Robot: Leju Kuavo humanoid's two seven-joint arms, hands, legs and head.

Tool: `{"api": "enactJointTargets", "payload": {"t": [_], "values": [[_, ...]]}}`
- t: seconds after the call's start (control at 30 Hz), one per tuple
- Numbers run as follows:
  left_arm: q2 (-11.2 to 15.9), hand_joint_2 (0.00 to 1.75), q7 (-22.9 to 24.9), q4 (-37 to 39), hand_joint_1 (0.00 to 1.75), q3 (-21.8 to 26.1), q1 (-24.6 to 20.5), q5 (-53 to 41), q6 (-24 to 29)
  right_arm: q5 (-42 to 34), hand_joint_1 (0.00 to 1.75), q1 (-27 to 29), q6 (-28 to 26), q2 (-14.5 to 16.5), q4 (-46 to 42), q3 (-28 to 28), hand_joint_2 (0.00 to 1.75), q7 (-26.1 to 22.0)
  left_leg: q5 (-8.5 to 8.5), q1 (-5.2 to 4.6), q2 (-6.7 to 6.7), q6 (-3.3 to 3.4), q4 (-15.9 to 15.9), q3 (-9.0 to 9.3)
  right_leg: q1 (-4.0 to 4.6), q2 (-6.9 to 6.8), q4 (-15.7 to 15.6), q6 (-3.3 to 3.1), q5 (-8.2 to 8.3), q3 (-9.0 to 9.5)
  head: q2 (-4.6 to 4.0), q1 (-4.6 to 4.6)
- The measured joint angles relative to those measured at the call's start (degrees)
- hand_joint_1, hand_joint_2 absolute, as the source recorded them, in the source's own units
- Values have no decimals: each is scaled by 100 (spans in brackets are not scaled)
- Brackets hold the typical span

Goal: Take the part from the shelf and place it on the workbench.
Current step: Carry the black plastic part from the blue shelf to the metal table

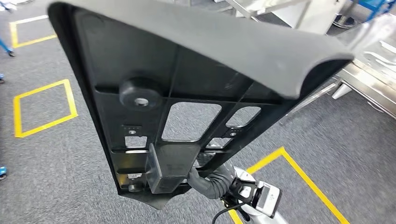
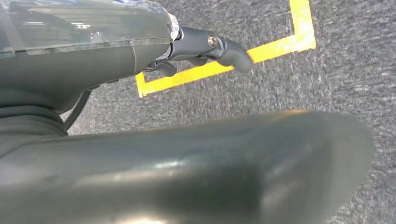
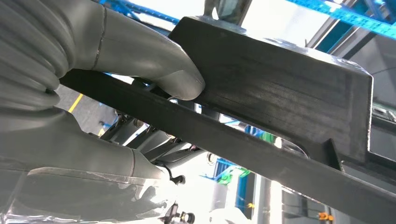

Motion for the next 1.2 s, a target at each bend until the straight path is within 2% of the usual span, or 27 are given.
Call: {"api": "enactJointTargets", "payload": {"t": [0.13,0.2,0.23,0.3,0.33,0.37,0.43,0.47,0.53,0.57,0.6,0.67,0.7,0.73,0.77,0.8,0.83,0.87,0.9,0.93,0.97,1.0,1.07,1.1,1.13,1.2], "values": [[0,0,3,0,0,0,-1,-1,4,-2,175,4,0,-2,0,0,175,0,-2,-8,20,19,6,11,-7,27,-16,22,11,-3,1,-2],[-3,0,14,0,0,1,-7,-3,10,-11,175,7,0,-7,-1,1,175,0,16,1,69,54,-15,15,-7,69,-21,53,24,-13,1,-1],[-7,0,36,0,0,2,-13,-6,22,-26,175,4,4,-11,-9,4,175,0,35,5,140,98,-39,20,2,-58,92,76,-51,-69,0,-1],[-15,0,122,0,0,7,-8,-23,83,-91,175,32,31,-32,-46,27,175,0,55,-10,475,182,-81,30,-2,-432,822,133,-336,-414,0,0],[-18,0,160,0,0,9,-5,-31,111,-122,175,47,45,-46,-72,39,175,0,48,-32,642,201,-86,40,-6,-655,982,142,-386,-471,0,0],[-22,0,183,0,0,12,0,-32,131,-145,175,61,53,-58,-92,49,175,0,32,-49,780,194,-86,54,-7,-794,899,135,-320,-404,0,1],[-34,0,174,0,0,23,-8,-13,132,-163,175,40,48,-68,-116,54,175,-1,-3,-76,881,150,-80,85,52,-1009,173,69,-92,-13,0,1],[-38,0,164,0,0,33,-9,2,132,-174,175,26,43,-70,-122,56,175,-1,-19,-87,927,123,-77,99,80,-1066,14,37,-68,66,0,0],[-42,0,143,0,0,50,-18,27,133,-194,175,11,38,-73,-126,59,175,-1,-39,-93,1031,66,-87,133,102,-972,-29,-23,-72,65,0,-1],[-42,0,136,0,0,54,-27,34,133,-199,175,7,37,-75,-129,60,175,-1,-66,-82,1023,34,-75,144,90,-913,-49,-53,-61,73,0,-1],[-43,0,132,0,0,56,-35,38,134,-203,175,1,37,-77,-132,60,175,-2,-133,-72,939,6,1,122,73,-855,-74,-88,-47,86,0,-1],[-45,0,134,0,0,60,-35,35,138,-212,175,-13,37,-78,-138,66,175,-4,-433,-48,658,-39,498,-100,41,-750,-113,-149,-23,108,0,0],[-46,0,142,0,0,63,-23,33,141,-216,175,-16,36,-79,-138,68,175,-4,-627,-45,552,-55,908,-298,43,-687,-114,-168,-21,107,0,0],[-46,0,152,0,0,66,-8,31,144,-220,175,-10,34,-79,-138,72,175,-3,-773,-43,510,-68,1295,-491,48,-619,-112,-177,-21,106,0,0],[-44,0,163,0,0,71,5,32,146,-224,175,-1,33,-81,-138,73,175,-2,-824,-41,495,-78,1551,-630,52,-544,-108,-179,-22,107,0,0],[-40,0,177,0,0,76,14,33,149,-228,175,6,31,-83,-138,74,175,-1,-752,-40,492,-82,1589,-671,52,-464,-101,-177,-23,111,0,0],[-36,0,189,0,0,80,15,34,153,-236,175,11,28,-84,-138,74,175,0,-566,-35,479,-82,1376,-593,49,-388,-90,-170,-26,118,0,0],[-29,0,201,0,0,84,14,35,158,-245,175,12,25,-85,-138,74,175,0,-324,-25,425,-79,999,-435,44,-312,-73,-157,-34,123,0,1],[-24,0,212,0,0,87,13,35,162,-256,175,12,21,-86,-138,74,175,0,-137,-11,300,-69,600,-262,44,-243,-50,-138,-45,121,0,1],[-20,0,220,0,0,90,13,34,167,-266,175,10,18,-86,-138,74,175,0,-22,1,180,-52,277,-124,44,-177,-22,-110,-51,104,0,1],[-16,0,226,0,0,92,15,33,170,-275,175,10,16,-87,-138,74,175,0,19,5,81,-31,86,-47,40,-120,-2,-77,-50,78,0,1],[-14,0,231,0,0,93,16,32,173,-281,175,12,16,-89,-138,74,175,0,-1,-2,38,-1,22,-21,33,-63,4,-39,-39,50,0,0],[-11,0,238,0,0,94,6,32,180,-289,175,22,15,-98,-138,75,175,0,23,-7,138,72,-19,-8,15,10,-3,32,-18,13,0,-1],[-11,0,238,0,0,94,-3,32,184,-289,175,24,14,-104,-139,75,175,-1,41,-1,199,113,-42,4,21,-62,38,62,-51,-12,0,0],[-11,0,239,0,0,94,-8,33,191,-290,175,20,10,-108,-140,77,175,-1,59,6,266,154,-67,11,28,-197,188,85,-149,-83,0,1],[-10,0,245,0,0,95,6,32,204,-298,175,15,-2,-113,-142,78,175,-1,65,-5,414,210,-89,17,23,-512,823,126,-491,-384,0,1]]}}
